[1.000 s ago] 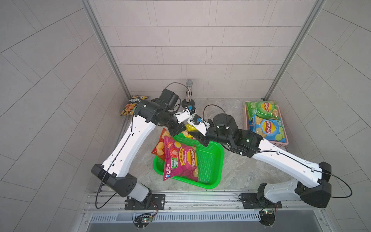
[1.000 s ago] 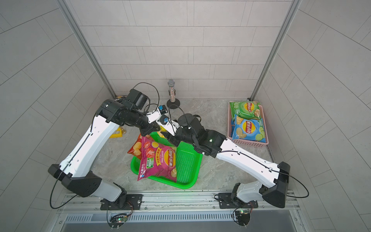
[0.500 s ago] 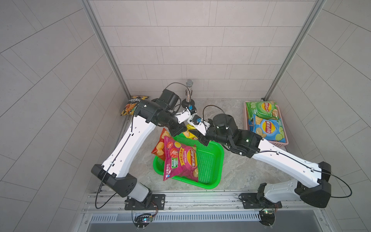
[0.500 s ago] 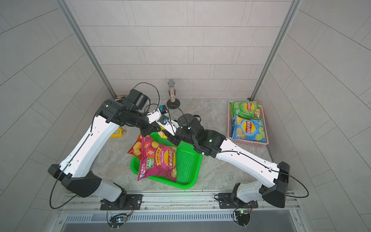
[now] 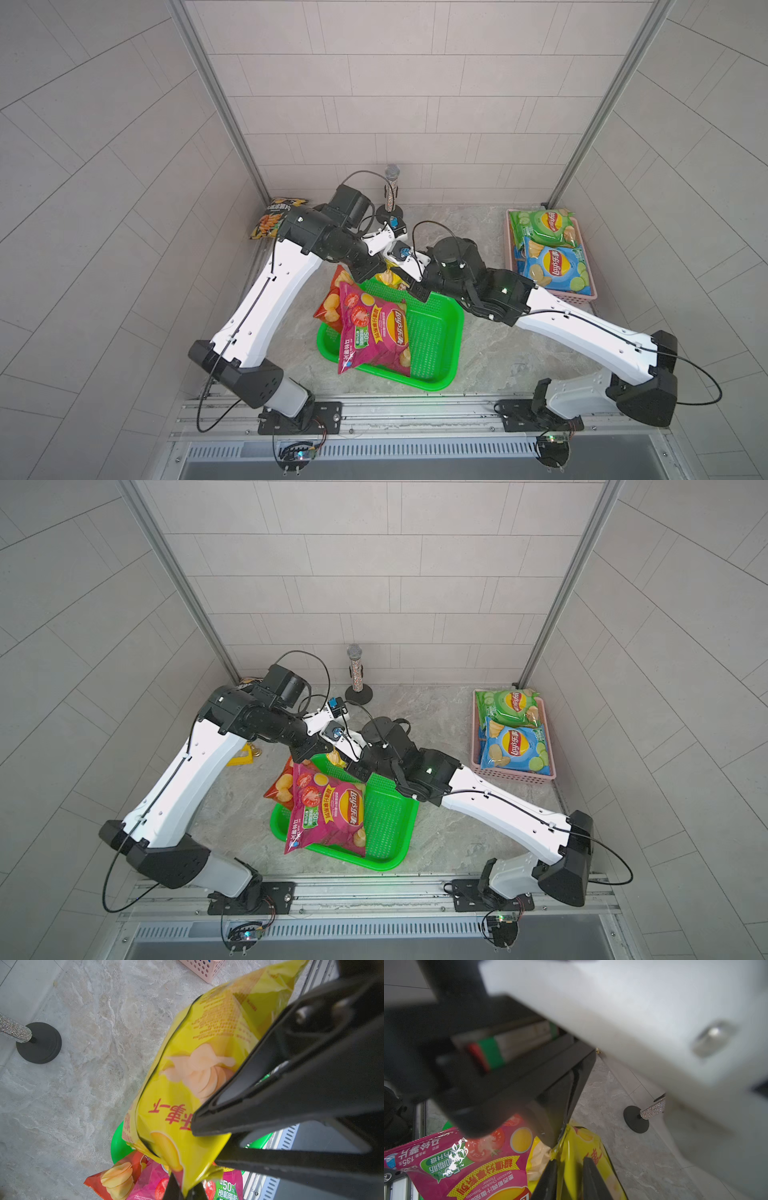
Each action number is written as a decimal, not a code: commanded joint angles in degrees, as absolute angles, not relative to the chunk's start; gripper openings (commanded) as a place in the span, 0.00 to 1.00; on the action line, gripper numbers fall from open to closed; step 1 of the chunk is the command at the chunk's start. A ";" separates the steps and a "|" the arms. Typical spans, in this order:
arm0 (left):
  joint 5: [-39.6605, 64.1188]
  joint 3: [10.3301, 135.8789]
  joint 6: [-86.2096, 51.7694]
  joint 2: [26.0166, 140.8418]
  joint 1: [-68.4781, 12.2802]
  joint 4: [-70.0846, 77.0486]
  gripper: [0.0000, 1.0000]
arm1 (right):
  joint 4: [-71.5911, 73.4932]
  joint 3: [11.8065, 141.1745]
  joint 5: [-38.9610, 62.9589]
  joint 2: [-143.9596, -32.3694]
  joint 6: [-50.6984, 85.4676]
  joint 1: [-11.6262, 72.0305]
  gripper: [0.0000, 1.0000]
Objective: Put the potato chips into the basket
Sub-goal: Pick up the potato chip from the center of the board, then place the potato chip in the basket.
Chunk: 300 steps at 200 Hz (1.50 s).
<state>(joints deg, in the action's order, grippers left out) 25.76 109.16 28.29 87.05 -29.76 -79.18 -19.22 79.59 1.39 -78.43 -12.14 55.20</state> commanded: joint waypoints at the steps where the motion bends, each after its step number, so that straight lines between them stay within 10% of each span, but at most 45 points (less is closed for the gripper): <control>1: 28.30 110.86 27.91 84.90 -30.17 -79.28 0.00 | -18.60 79.79 -0.73 -78.78 -12.55 55.55 0.19; 58: 28.00 111.00 26.32 84.66 -30.12 -78.30 0.00 | -15.76 77.14 -0.71 -76.66 -10.58 55.63 0.00; 96: 23.27 111.01 22.52 82.84 -30.06 -73.46 0.69 | -14.00 74.88 -4.41 -74.07 -4.61 55.31 0.00; 133: 17.69 112.47 19.36 80.21 -28.27 -68.47 1.00 | -12.60 71.45 -7.67 -68.87 6.82 53.89 0.00; 215: 21.45 101.97 10.86 75.08 -9.31 -59.03 1.00 | -0.85 55.73 -8.29 -53.84 26.91 53.77 0.00; 300: 25.51 78.56 12.94 70.01 7.77 -52.95 1.00 | 9.76 45.48 16.55 -48.85 43.91 42.63 0.00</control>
